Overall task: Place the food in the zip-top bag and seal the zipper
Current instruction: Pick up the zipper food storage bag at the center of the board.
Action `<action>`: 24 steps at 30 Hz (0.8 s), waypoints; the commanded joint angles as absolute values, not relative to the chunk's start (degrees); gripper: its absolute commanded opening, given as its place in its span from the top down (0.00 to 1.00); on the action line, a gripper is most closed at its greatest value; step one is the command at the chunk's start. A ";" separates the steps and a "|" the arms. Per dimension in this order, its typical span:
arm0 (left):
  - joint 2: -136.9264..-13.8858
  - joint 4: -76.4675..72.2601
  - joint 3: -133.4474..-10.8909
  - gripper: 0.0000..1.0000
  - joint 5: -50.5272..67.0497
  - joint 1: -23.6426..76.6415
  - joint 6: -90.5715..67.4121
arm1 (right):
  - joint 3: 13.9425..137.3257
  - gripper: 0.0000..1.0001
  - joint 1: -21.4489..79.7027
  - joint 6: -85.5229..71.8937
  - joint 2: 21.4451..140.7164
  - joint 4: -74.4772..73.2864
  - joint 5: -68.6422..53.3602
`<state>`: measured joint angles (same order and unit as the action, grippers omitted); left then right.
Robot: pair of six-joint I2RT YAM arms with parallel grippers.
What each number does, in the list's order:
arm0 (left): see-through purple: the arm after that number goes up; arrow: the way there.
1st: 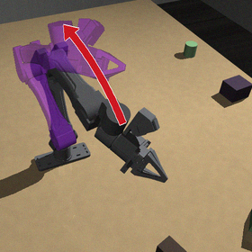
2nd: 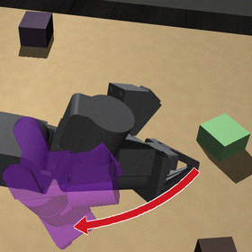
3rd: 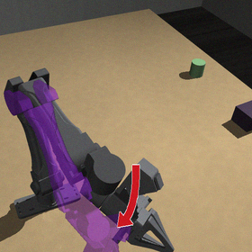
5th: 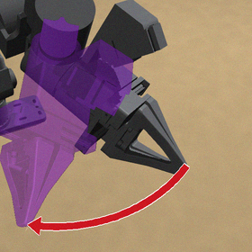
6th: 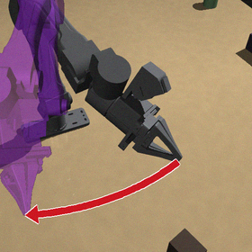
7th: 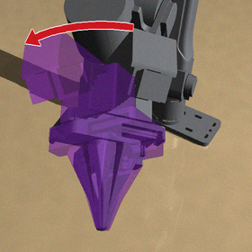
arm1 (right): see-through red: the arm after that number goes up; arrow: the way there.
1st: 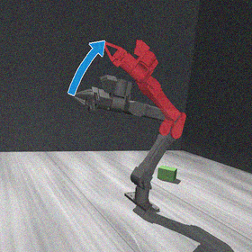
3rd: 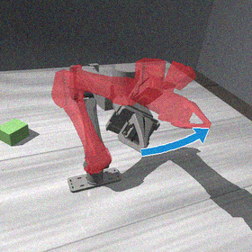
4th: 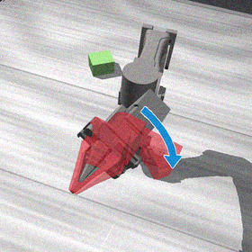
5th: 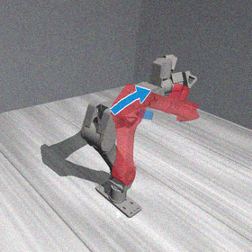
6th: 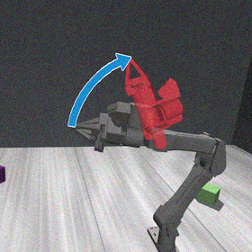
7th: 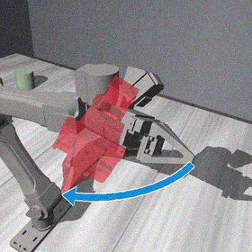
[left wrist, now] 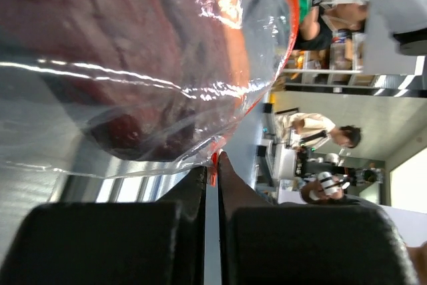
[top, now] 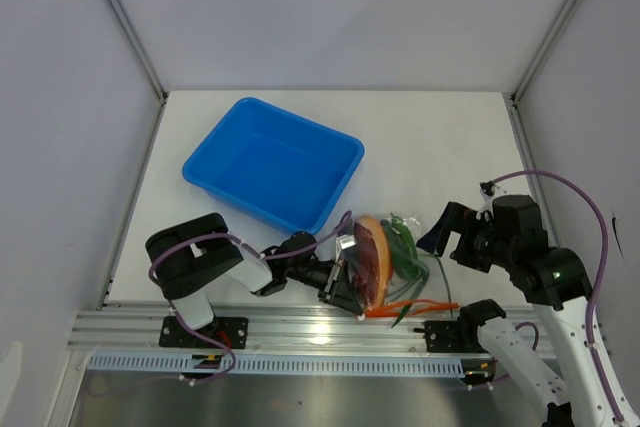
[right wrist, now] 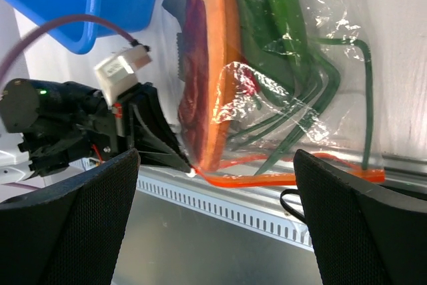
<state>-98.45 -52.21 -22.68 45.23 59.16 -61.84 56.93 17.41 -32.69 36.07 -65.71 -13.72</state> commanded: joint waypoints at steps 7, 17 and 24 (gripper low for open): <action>-94.05 -75.51 -23.63 0.99 52.73 57.39 -70.76 | 60.37 0.01 17.23 -27.87 37.61 -65.13 -10.72; -78.50 -31.72 -44.70 1.00 52.30 55.64 -46.19 | 65.83 0.01 17.23 -22.85 42.54 -63.46 -7.47; -75.06 -0.01 -58.87 0.99 46.76 52.74 -26.03 | 66.97 0.01 17.14 -22.24 45.09 -62.05 -8.08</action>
<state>-77.23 -15.11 -54.26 48.77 54.70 -37.69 64.86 17.34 -23.66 44.53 -64.34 -8.82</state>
